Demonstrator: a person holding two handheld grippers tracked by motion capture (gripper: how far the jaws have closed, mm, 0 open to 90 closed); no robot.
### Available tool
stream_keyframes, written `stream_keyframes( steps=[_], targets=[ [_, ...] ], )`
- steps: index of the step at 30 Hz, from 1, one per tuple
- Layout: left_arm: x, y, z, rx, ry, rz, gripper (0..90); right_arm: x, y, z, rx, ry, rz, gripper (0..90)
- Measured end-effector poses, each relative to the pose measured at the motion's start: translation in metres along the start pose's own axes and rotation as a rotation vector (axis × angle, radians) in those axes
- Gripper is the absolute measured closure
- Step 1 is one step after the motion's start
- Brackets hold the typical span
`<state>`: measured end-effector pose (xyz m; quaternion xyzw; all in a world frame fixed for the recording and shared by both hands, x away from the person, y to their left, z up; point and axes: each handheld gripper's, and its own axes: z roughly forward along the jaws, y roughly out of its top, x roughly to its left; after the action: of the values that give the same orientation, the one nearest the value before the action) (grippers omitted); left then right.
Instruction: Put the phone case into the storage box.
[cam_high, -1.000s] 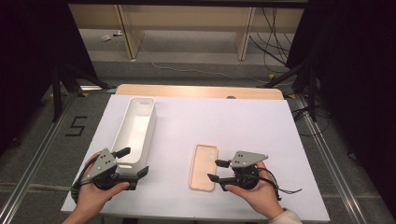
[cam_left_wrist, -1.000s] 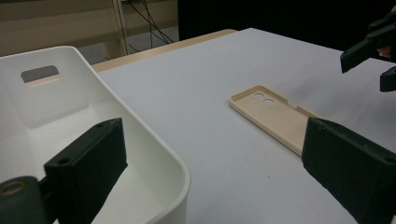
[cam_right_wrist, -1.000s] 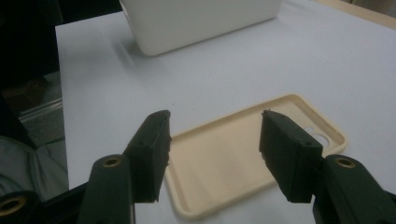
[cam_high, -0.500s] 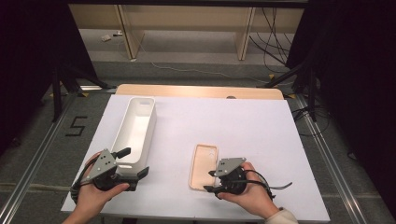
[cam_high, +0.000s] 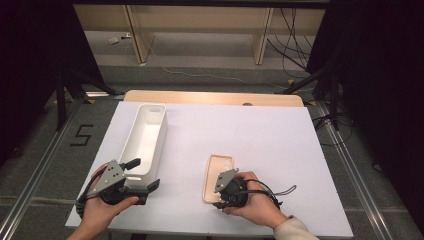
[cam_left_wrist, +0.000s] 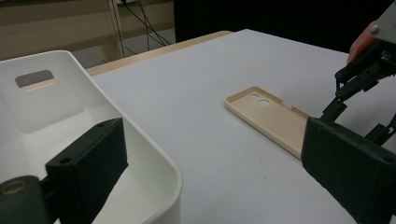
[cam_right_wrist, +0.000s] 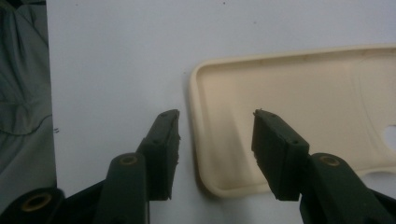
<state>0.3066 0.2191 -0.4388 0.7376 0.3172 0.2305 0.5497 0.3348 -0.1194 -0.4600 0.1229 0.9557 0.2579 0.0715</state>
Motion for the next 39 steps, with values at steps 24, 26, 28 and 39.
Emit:
stream_keyframes(
  steps=[24, 26, 28, 39],
  targets=[
    [-0.001, 0.001, 0.000, -0.001, -0.008, 0.005, 6.7, 0.002, 0.018, 0.014, 0.164, 0.014, -0.059, 65.2],
    [-0.002, 0.001, 0.000, -0.002, -0.011, 0.003, 6.8, 0.003, 0.019, 0.014, 0.170, 0.012, -0.064, 65.7],
    [-0.002, 0.000, 0.000, 0.000, -0.012, -0.002, 6.8, 0.004, 0.021, 0.014, 0.182, 0.004, -0.091, 67.9],
    [-0.003, 0.000, 0.000, 0.001, -0.014, -0.002, 6.8, 0.006, 0.022, 0.014, 0.188, 0.005, -0.116, 75.7]
  ],
)
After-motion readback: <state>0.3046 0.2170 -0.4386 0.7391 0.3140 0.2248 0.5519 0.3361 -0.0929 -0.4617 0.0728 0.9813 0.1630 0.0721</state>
